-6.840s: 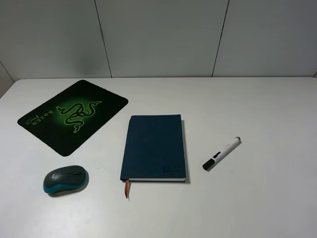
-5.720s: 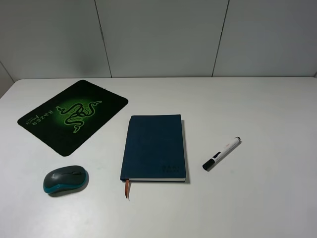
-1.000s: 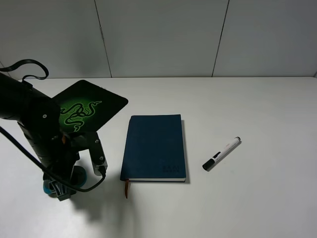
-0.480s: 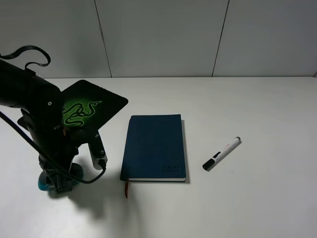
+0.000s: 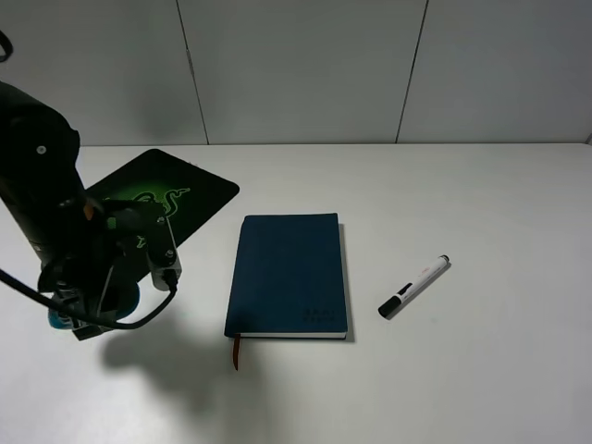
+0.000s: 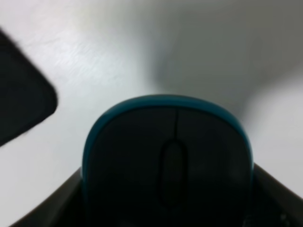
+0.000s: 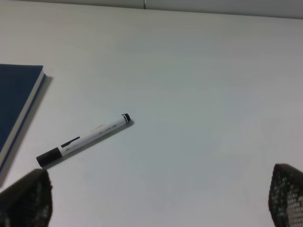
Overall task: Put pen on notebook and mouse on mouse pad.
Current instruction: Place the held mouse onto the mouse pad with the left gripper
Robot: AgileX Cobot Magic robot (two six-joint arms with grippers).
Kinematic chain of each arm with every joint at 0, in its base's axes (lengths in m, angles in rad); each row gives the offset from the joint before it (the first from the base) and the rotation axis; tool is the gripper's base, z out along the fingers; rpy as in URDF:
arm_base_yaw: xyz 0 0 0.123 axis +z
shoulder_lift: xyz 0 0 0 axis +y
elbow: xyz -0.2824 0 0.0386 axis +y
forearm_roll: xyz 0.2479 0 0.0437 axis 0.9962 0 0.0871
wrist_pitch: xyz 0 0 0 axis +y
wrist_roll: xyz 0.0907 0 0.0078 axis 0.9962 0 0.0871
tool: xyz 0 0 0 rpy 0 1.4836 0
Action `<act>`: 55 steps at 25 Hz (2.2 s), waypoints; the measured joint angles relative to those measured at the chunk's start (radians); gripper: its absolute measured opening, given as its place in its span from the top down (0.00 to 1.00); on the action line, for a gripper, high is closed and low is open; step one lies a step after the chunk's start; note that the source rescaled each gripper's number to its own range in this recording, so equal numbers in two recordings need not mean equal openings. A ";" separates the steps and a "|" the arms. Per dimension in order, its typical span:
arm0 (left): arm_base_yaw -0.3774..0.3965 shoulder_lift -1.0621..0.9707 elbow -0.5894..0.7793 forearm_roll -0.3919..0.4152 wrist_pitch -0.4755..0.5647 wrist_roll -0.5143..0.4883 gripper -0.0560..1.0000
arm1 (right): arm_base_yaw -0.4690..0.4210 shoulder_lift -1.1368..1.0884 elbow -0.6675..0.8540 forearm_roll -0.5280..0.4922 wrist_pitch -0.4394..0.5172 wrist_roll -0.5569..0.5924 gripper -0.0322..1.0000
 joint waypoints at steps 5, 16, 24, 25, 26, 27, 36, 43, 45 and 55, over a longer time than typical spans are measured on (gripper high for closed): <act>0.000 -0.030 -0.026 0.050 0.046 -0.060 0.95 | 0.000 0.000 0.000 0.000 0.000 0.000 0.00; 0.121 -0.030 -0.203 0.071 0.046 -0.081 0.95 | 0.000 0.000 0.000 0.000 0.000 0.000 0.00; 0.227 0.072 -0.368 0.075 0.028 -0.081 0.95 | 0.000 0.000 0.000 0.000 0.000 0.000 0.00; 0.228 0.095 -0.391 0.075 0.030 -0.081 0.95 | 0.000 0.000 0.000 0.000 0.000 0.000 0.00; 0.229 0.122 -0.425 0.075 0.030 -0.081 0.95 | 0.000 0.000 0.000 0.000 0.000 0.000 0.00; 0.229 0.145 -0.450 0.075 0.030 -0.081 0.95 | 0.000 0.000 0.000 0.000 0.000 0.000 0.00; 0.237 0.369 -0.657 0.074 0.040 -0.081 0.95 | 0.000 0.000 0.000 0.000 0.000 0.000 0.00; 0.297 0.510 -0.752 0.058 0.033 -0.081 0.95 | 0.000 0.000 0.000 0.000 0.000 0.000 0.00; 0.317 0.535 -0.756 0.026 0.016 -0.081 0.95 | 0.000 0.000 0.000 0.000 0.000 0.000 0.00; 0.357 0.617 -0.756 -0.035 -0.051 -0.081 0.95 | 0.000 0.000 0.000 0.000 0.000 0.000 0.00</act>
